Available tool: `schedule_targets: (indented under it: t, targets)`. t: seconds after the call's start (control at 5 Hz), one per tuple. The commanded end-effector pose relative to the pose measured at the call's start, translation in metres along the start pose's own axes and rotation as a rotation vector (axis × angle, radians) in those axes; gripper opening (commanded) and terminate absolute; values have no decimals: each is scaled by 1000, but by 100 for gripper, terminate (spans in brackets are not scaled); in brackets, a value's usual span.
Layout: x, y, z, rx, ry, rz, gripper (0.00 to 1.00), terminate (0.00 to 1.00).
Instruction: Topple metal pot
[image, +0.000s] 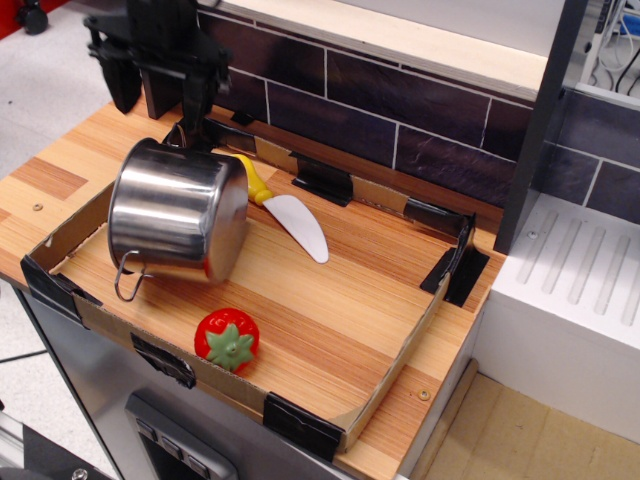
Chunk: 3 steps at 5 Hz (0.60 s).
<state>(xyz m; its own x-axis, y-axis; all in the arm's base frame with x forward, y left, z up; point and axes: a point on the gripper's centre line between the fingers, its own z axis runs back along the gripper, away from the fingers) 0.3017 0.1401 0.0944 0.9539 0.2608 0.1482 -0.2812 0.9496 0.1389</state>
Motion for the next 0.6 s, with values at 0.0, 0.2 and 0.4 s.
schedule_targets:
  t: [0.0, 0.2, 0.4]
  targets:
    - [18, 24, 78, -70, -138, 50, 100, 0]
    - [21, 29, 96, -88, -158, 57, 100, 0]
    - [18, 34, 102, -99, -176, 53, 100, 0]
